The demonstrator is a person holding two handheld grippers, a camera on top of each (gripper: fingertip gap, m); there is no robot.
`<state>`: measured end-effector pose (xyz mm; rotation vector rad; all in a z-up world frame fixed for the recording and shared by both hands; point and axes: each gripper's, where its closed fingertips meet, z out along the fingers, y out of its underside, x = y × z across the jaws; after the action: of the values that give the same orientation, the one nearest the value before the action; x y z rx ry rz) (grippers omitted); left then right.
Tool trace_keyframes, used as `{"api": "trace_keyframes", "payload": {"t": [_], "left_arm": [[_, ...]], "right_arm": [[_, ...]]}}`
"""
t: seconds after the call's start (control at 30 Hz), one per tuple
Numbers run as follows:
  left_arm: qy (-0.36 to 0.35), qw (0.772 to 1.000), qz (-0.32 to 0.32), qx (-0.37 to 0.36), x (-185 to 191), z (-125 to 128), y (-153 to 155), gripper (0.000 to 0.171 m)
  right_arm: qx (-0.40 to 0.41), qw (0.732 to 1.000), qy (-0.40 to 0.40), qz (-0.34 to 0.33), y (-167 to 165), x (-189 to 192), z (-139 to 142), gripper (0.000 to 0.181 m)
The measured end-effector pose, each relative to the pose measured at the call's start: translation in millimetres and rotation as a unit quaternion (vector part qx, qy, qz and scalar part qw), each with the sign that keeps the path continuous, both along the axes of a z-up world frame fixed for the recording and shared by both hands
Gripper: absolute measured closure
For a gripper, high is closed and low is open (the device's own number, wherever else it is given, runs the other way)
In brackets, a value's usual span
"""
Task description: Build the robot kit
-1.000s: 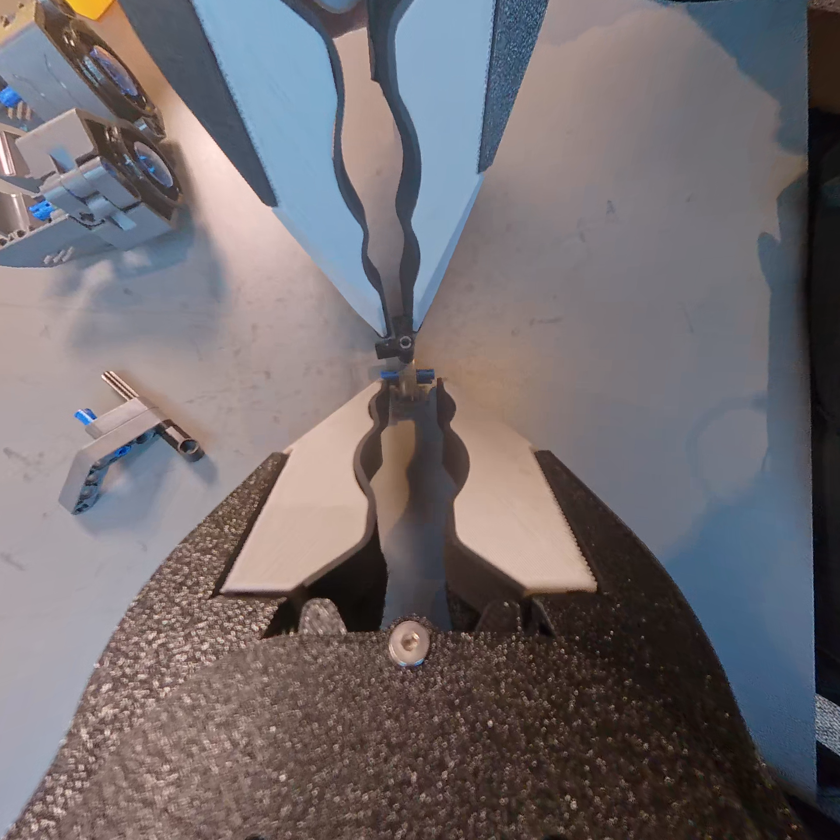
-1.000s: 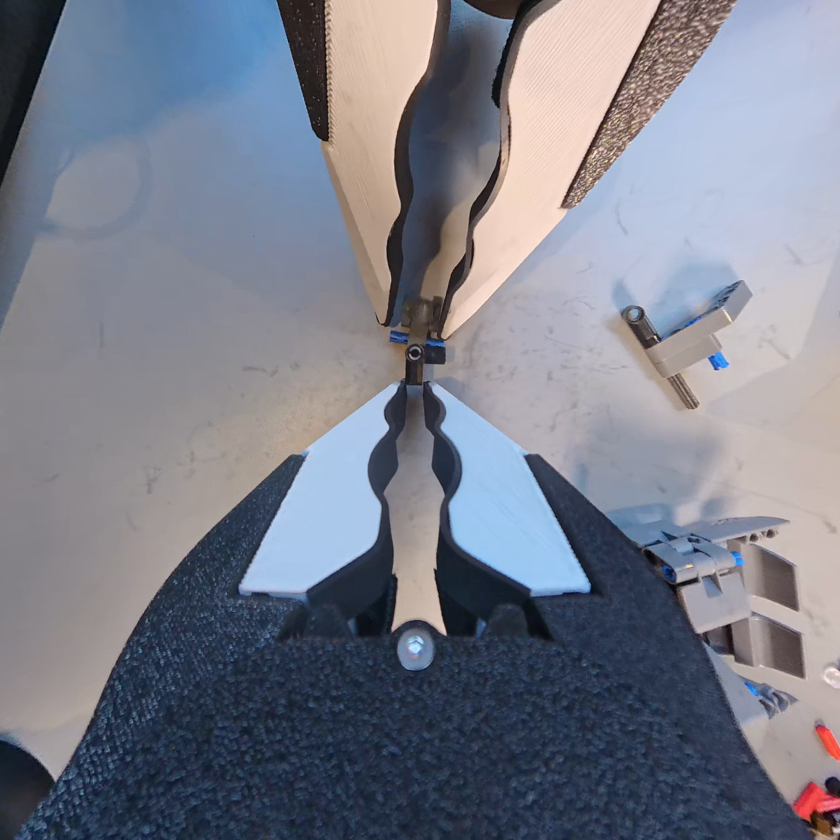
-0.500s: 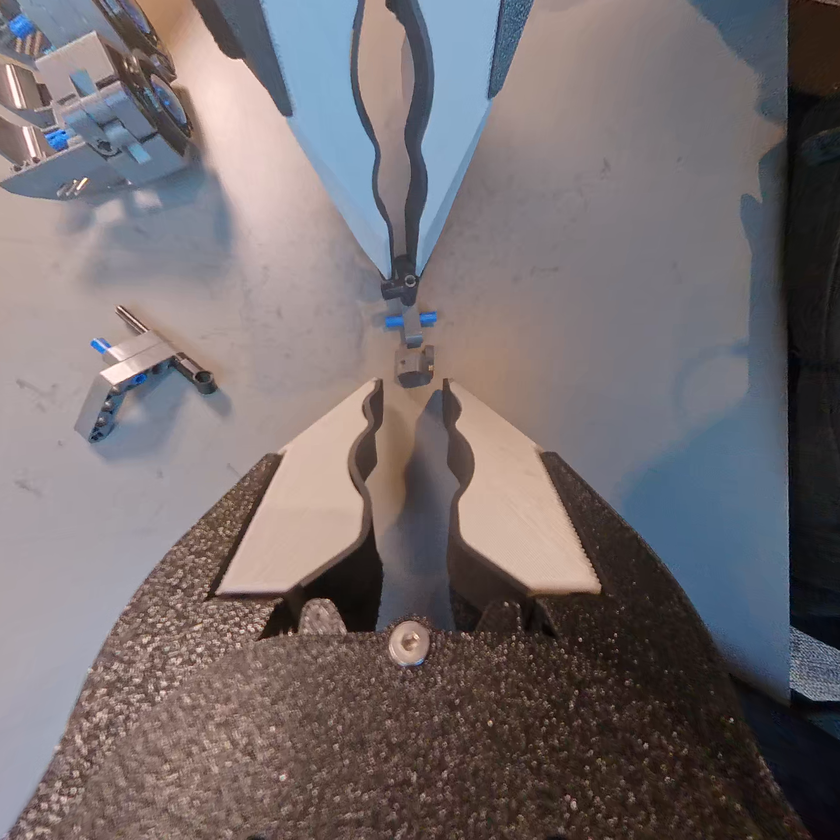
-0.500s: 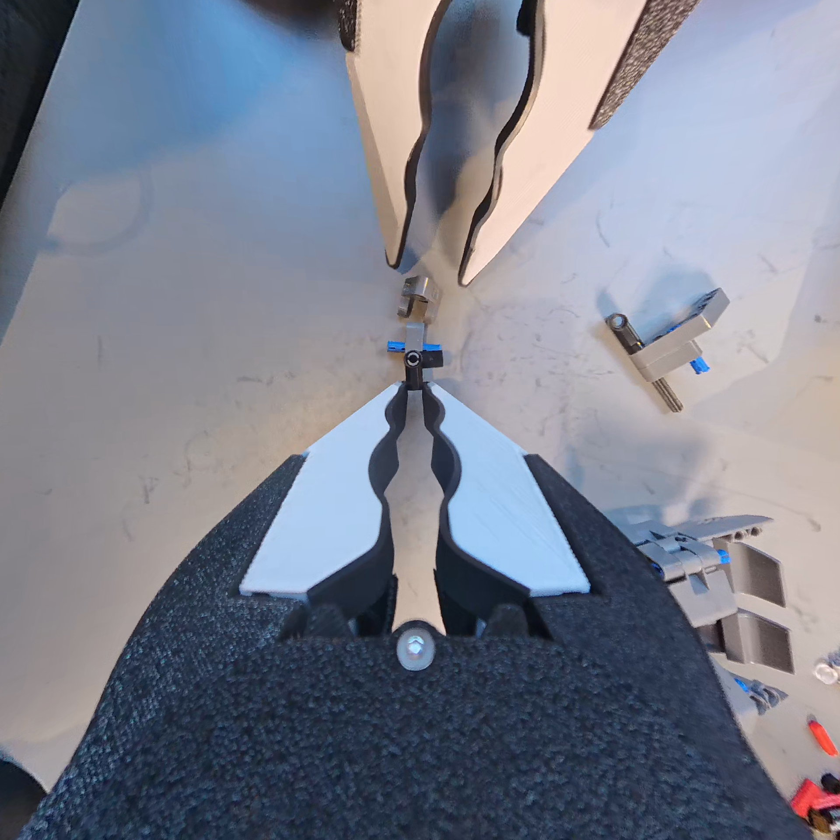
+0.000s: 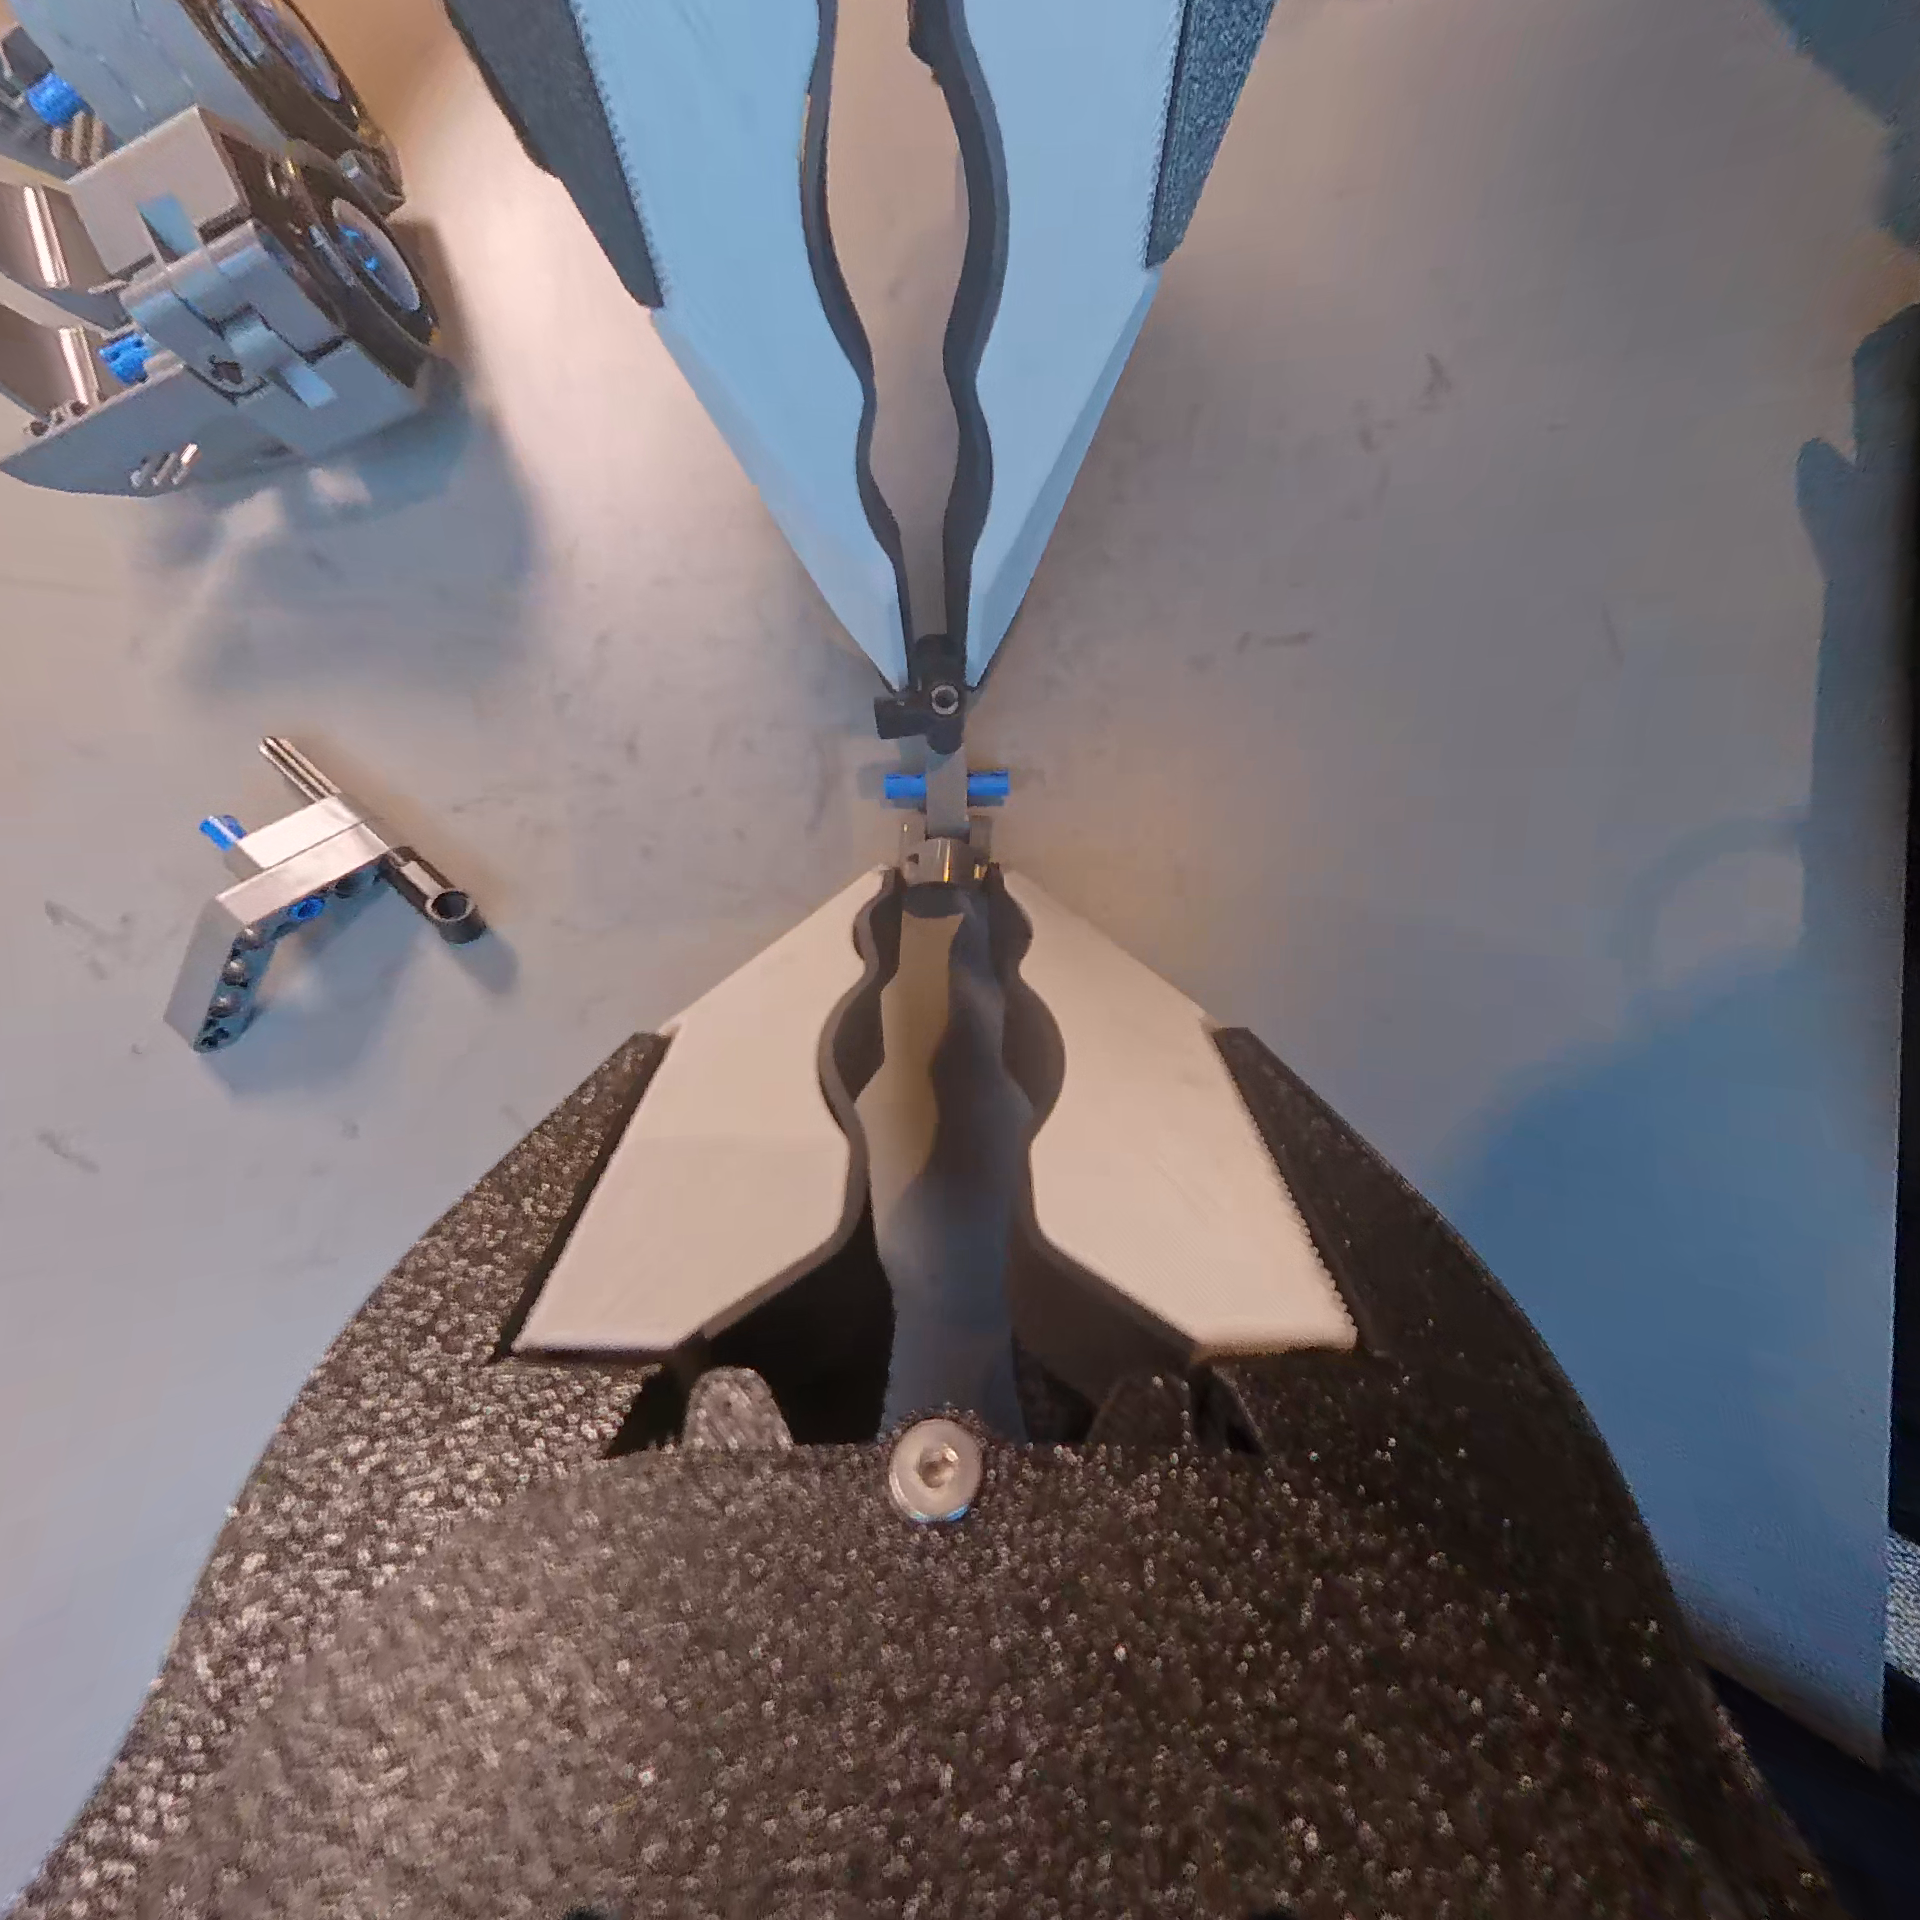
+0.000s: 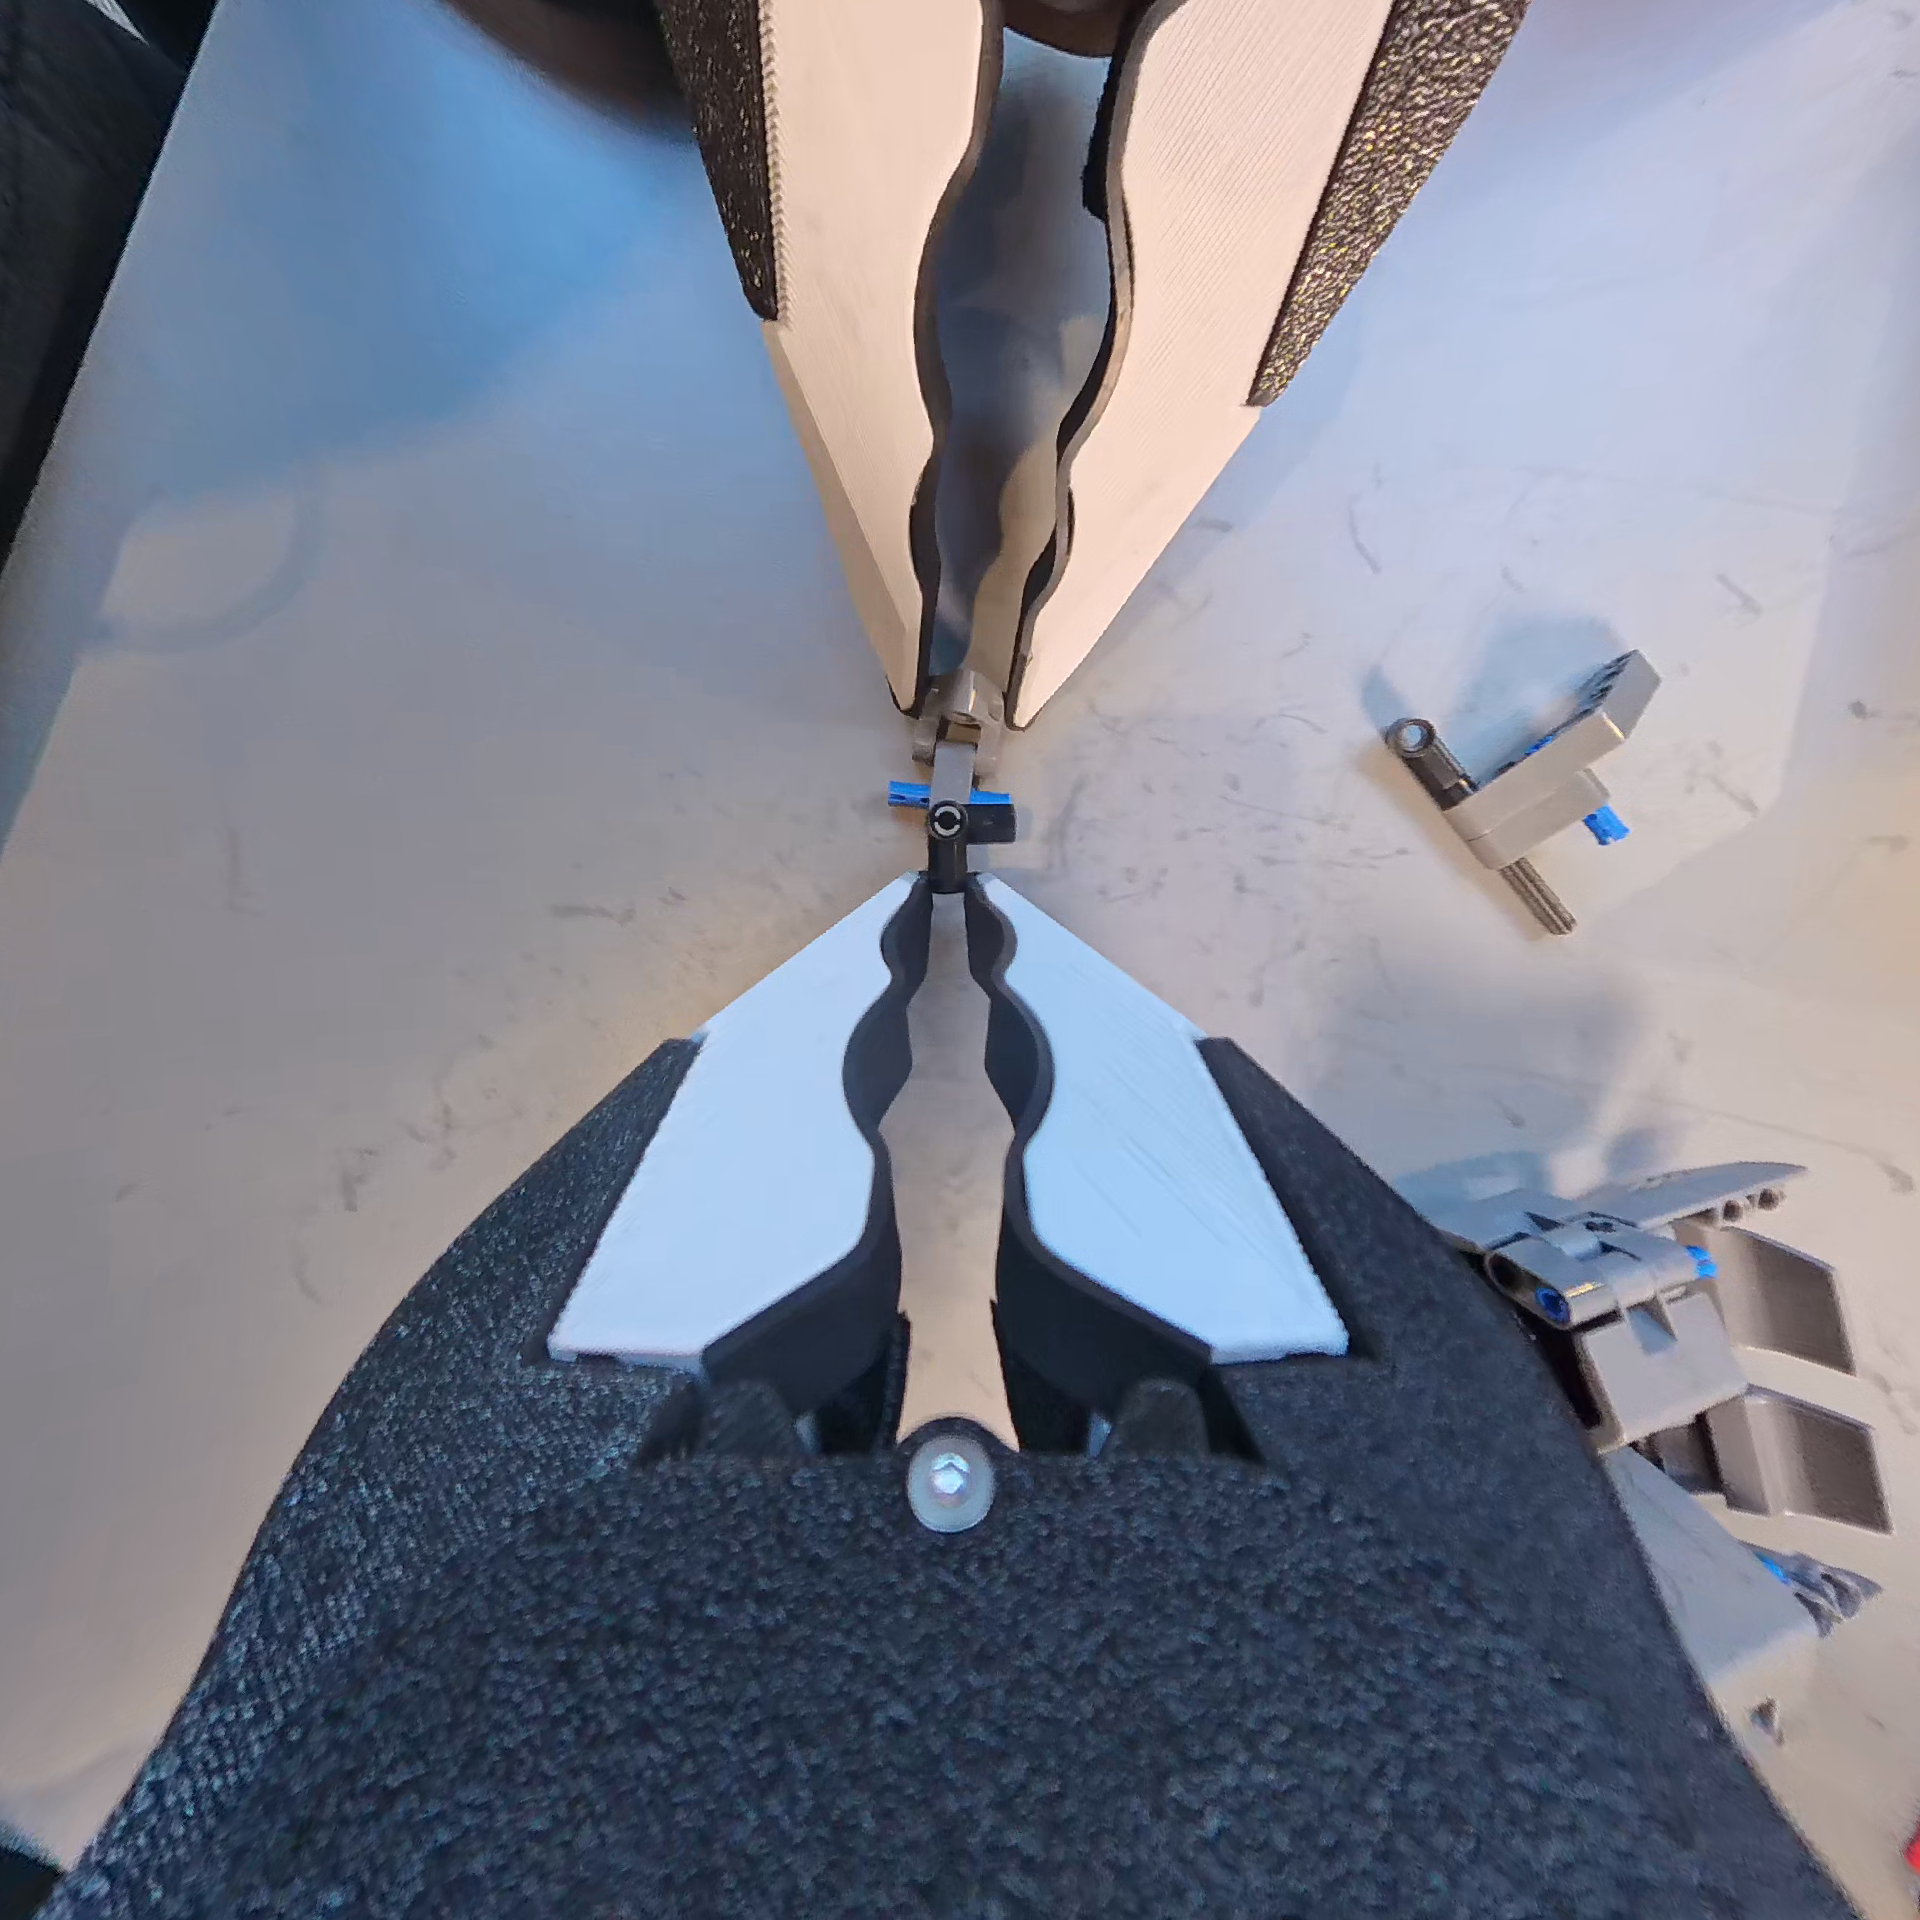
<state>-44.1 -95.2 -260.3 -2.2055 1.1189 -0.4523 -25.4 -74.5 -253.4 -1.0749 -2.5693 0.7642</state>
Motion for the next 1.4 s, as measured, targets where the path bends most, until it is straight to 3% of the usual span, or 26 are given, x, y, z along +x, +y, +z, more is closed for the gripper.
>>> {"api": "trace_keyframes", "payload": {"t": [0.7, 1.0, 1.4], "left_arm": [[-0.013, 1.000, 0.016, -0.001, 1.5, 4.6, -2.2, 0.149], [-0.009, 1.000, 0.009, 0.002, 2.0, 2.0, -1.9, 0.154], [-0.008, 1.000, 0.010, 0.001, 5.0, -0.2, -1.4, 0.156]], "right_arm": [[-0.009, 0.999, 0.012, -0.043, 10.8, 10.9, 13.6, 0.164], [-0.020, 0.994, 0.009, -0.103, 20.0, 47.8, 3.5, 0.165], [-0.017, 0.992, 0.016, -0.128, 17.6, 50.8, -2.5, 0.164]]}}
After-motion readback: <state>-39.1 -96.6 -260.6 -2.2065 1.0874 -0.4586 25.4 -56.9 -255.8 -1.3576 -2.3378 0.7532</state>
